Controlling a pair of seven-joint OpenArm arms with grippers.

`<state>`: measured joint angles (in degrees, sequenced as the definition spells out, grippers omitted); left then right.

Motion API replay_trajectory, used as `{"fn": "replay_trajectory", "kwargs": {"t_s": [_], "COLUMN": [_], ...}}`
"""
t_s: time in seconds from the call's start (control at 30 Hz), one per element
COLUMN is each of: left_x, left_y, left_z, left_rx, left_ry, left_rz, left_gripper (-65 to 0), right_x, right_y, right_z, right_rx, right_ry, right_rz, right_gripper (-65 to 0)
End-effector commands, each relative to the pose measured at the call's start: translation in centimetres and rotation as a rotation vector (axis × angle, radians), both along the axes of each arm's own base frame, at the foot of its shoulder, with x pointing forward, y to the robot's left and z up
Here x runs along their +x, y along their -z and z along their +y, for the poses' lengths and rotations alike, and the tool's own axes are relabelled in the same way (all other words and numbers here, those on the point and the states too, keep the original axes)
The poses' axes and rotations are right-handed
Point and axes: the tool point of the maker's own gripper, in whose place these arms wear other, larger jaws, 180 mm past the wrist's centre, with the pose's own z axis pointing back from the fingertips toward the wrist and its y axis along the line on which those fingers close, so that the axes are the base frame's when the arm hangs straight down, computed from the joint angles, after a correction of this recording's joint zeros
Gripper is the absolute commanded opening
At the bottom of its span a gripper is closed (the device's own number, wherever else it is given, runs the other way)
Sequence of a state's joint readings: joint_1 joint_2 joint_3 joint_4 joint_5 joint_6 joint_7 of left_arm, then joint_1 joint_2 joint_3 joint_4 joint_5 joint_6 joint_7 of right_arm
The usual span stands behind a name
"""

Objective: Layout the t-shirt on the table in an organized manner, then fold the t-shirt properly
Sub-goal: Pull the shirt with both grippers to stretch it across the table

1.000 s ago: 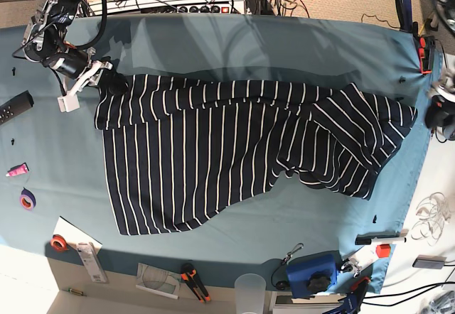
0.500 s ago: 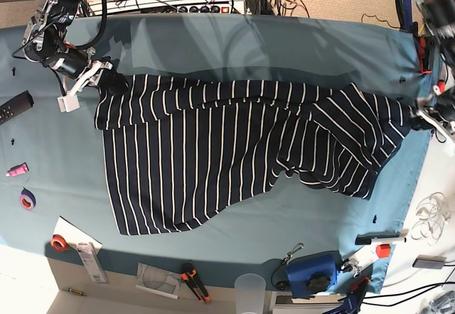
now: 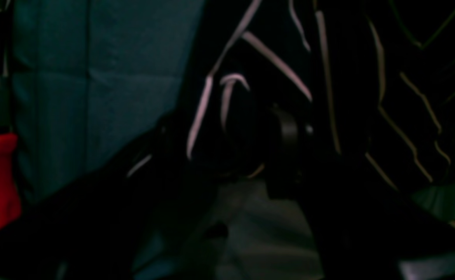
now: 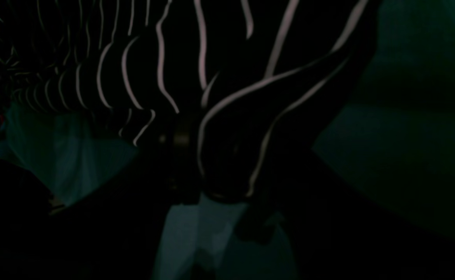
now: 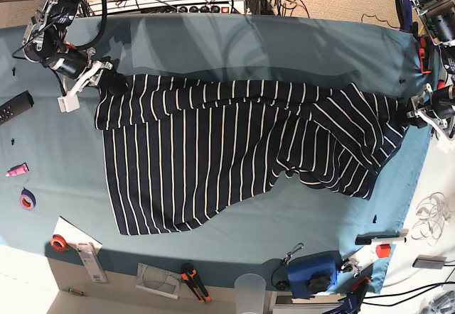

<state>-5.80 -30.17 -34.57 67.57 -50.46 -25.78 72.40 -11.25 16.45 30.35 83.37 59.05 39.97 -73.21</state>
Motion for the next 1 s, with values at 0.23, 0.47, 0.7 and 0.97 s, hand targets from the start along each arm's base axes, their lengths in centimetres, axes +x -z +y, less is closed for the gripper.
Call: {"fn": "replay_trajectory", "kwargs": {"t_s": [0.23, 0.47, 0.7, 0.97], "left_x": [0.8, 0.2, -2.1, -6.4], "left_y": [-1.4, -2.2, -3.3, -4.6], "left_z": [0.4, -0.3, -0.8, 0.4], "left_rx": [-0.025, -0.005, 0.097, 0.209], "left_ry": [-0.023, 0.035, 0.109, 0.111], "left_rz": [-0.02, -0.013, -0.038, -0.049], "left_gripper": [-65.0, -65.0, -65.0, -65.0], "right_x": [0.5, 4.6, 3.7, 0.0], "right_y": [0.0, -3.3, -5.1, -7.0], "right_z": [-1.1, -2.8, -7.5, -10.7], "right_rx": [-0.061, -0.076, -0.092, -0.057], "right_ry": [0.004, 0.053, 0.204, 0.259], "right_rz": [0.016, -0.112, -0.144, -0.161], "right_gripper": [-65.0, -65.0, -65.0, -65.0]}}
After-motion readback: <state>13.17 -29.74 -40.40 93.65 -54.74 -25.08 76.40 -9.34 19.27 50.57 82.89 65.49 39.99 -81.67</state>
